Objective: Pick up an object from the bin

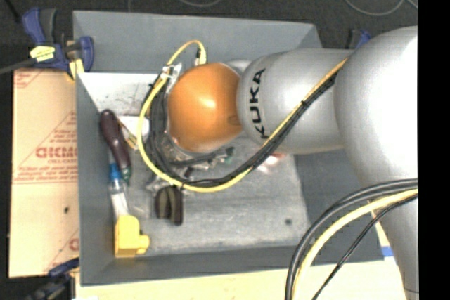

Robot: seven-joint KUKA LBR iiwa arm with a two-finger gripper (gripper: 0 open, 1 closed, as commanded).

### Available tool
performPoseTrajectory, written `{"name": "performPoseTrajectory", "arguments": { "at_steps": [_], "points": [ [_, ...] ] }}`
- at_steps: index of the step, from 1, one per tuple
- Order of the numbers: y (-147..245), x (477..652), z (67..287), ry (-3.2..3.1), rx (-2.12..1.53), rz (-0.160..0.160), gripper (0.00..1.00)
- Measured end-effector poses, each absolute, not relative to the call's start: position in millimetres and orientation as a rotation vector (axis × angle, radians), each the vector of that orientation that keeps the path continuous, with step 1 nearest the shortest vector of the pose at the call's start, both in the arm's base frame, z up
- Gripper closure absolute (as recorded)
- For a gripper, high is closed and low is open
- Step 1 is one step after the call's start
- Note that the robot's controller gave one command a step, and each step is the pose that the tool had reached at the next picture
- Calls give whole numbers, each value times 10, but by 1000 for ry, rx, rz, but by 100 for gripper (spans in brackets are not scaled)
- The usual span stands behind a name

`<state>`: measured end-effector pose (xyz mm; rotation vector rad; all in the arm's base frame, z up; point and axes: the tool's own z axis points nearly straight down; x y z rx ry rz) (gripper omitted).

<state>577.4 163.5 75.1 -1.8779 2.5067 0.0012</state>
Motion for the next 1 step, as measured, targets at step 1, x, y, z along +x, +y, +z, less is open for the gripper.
{"name": "performPoseTrajectory", "arguments": {
  "at_steps": [1],
  "points": [
    [1630,5765,856,2511,-1878,3,100]
  ]
}}
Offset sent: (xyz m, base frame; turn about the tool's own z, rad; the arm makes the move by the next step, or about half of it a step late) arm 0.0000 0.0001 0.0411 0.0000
